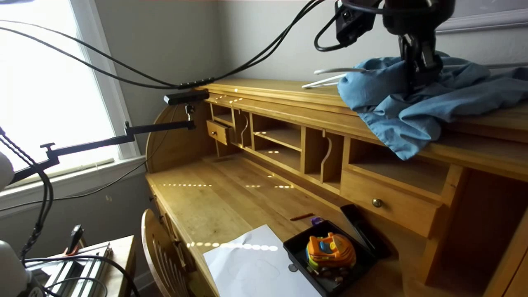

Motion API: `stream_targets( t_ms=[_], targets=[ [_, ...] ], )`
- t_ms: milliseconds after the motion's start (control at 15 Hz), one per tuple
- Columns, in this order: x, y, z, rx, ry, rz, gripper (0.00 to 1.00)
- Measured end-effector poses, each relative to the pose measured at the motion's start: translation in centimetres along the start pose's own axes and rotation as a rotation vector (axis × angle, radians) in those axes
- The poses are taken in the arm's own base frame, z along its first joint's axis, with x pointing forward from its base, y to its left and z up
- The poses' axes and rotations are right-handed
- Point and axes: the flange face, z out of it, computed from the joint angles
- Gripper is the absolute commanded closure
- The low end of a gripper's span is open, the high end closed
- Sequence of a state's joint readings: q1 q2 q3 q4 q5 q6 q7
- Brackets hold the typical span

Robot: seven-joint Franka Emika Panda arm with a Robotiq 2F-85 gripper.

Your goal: Use the blue towel to wipe the top of the shelf.

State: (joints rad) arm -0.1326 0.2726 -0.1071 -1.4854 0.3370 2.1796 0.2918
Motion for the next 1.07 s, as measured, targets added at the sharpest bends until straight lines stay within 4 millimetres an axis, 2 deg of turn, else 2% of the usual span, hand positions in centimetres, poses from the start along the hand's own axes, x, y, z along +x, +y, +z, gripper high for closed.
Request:
stream_targets(
  t_ms=[133, 400, 600, 800, 933, 1067],
  targets=[
    [-1.8, -3.1, 0.4, 0.002, -0.021, -0.073, 0.99],
    [-7.4, -10.3, 1.7, 0.013, -0.094, -0.254, 0.99],
    [-11.2, -13.9, 2.0, 0.017, -0.153, -0.377, 0.99],
    [-13.4, -15.7, 2.0, 0.025, -0.194, -0.462, 0.99],
    [-13.4, -15.7, 2.0, 0.025, -0.194, -0.463, 0.99],
    [-12.3, -14.7, 1.8, 0.019, -0.184, -0.436, 0.99]
  ],
)
